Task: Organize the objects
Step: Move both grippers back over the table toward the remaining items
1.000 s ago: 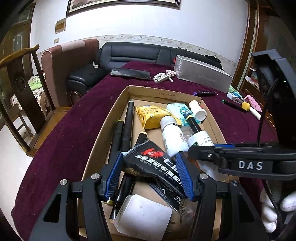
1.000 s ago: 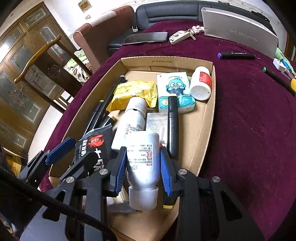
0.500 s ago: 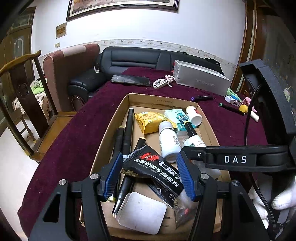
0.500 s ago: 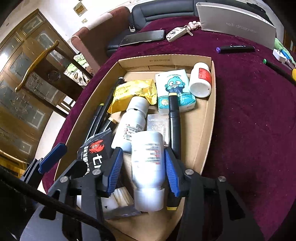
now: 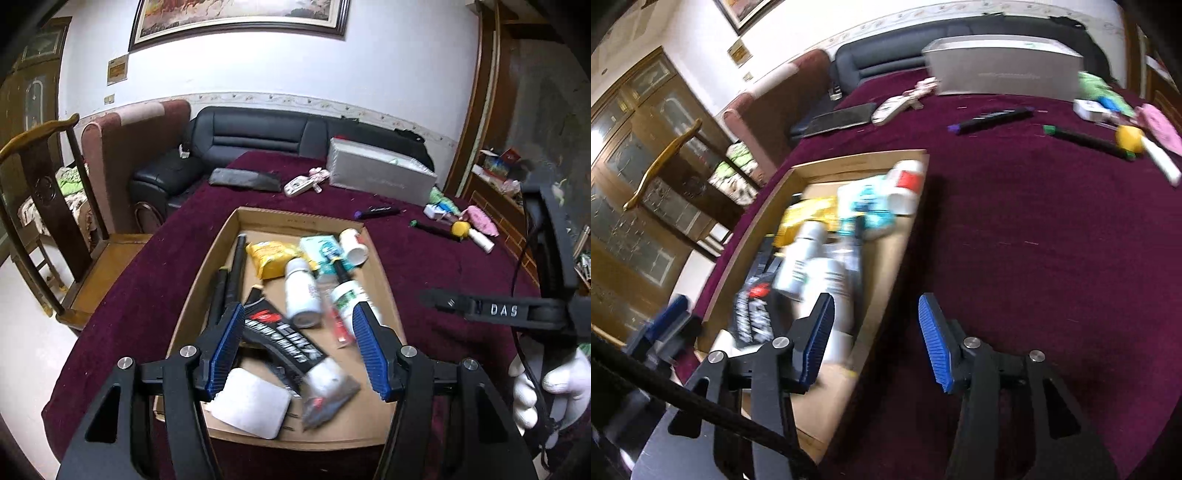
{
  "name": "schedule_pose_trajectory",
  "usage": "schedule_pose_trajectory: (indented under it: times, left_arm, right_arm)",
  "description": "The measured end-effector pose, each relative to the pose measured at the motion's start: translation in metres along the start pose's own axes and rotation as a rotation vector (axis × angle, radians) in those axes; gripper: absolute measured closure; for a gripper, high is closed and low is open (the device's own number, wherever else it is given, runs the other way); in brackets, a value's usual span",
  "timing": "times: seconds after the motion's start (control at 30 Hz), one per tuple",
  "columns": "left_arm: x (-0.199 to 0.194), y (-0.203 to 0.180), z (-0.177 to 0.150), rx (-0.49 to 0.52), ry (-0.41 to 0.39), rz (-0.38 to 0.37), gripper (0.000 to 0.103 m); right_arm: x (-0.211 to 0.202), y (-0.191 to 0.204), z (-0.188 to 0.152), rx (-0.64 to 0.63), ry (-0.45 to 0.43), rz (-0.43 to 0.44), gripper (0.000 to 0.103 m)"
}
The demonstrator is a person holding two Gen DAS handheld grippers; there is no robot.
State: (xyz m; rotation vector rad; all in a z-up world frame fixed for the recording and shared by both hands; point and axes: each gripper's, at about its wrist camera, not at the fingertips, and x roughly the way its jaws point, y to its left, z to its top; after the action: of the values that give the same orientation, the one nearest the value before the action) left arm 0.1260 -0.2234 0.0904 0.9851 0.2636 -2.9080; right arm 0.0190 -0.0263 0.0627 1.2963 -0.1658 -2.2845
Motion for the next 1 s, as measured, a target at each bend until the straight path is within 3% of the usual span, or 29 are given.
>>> schedule_pose_trajectory:
  times: [0.2, 0.27, 0.5, 0.7, 1.0]
  left_arm:
    - [-0.002, -0.028, 0.003, -0.004, 0.005, -0.11, 0.042]
    - [0.005, -0.044, 0.002, 0.014, 0.032, -0.147, 0.042]
    - [0.038, -0.113, -0.017, 0.083, 0.168, -0.286, 0.042]
    - [0.065, -0.174, -0.035, 0.218, 0.229, -0.37, 0.042]
    - [0.107, -0.194, -0.051, 0.213, 0.333, -0.407, 0.043]
  right_arm:
    - [-0.035, -0.087, -0.007, 0.123, -0.042, -0.106, 0.055]
    - [-0.051, -0.122, -0.007, 0.19, -0.069, -0.137, 0.055]
    - [-0.083, -0.187, 0.008, 0.292, -0.168, -0.207, 0.052]
    - [-0.084, -0.238, 0.043, 0.36, -0.224, -0.273, 0.052]
    - [-0.041, -0.28, 0.123, 0.311, -0.178, -0.393, 0.052]
